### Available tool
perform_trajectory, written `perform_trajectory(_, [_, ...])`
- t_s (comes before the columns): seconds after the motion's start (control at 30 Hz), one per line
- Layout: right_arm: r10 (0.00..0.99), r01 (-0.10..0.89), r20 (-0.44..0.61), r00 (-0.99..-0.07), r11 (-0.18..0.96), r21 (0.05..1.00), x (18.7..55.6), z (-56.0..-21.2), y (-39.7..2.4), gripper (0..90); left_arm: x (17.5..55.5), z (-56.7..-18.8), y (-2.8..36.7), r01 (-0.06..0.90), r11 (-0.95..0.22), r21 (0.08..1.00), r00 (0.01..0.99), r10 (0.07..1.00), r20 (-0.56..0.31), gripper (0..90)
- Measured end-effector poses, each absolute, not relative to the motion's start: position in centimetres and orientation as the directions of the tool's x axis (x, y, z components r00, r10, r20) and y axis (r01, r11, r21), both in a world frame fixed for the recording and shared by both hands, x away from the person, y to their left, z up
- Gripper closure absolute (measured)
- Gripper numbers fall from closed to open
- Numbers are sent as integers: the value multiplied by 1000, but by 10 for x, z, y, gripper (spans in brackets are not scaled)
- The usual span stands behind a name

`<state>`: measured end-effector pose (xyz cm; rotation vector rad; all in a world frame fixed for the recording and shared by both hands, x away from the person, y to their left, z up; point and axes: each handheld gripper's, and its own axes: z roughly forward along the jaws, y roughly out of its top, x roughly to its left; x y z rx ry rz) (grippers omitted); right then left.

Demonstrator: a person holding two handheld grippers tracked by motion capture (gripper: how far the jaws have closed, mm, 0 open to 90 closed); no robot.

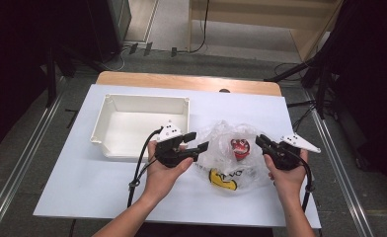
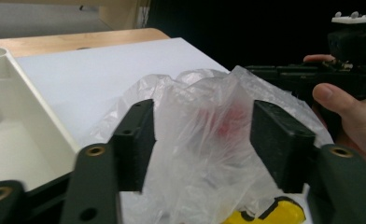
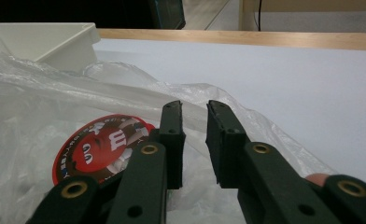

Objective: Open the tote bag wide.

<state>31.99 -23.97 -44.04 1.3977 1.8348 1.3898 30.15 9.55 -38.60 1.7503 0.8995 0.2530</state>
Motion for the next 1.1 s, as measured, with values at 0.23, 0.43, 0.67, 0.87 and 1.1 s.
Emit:
perform_trajectory(0.23, [884, 453, 196, -424, 20, 891, 320, -443, -227, 749, 293, -397, 67, 358, -180, 916, 721, 676, -149, 138])
perform_trajectory(0.43, [865, 448, 177, -470, 61, 892, 314, -444, -219, 752, 309, -426, 50, 444, -287, 849, 699, 703, -128, 320])
perform_trajectory(0.67, [860, 428, 171, -480, 60, 902, 304, -439, -225, 745, 322, -435, 55, 493, -286, 822, 677, 720, -156, 889])
perform_trajectory(0.87, [884, 380, 161, -440, 21, 925, 305, -424, -233, 572, 323, -443, 48, 496, -343, 798, 687, 716, -120, 900])
perform_trajectory(1.1, [892, 453, 109, -439, 116, 884, 324, -427, -222, 422, 323, -451, 42, 500, -368, 784, 698, 707, -114, 900])
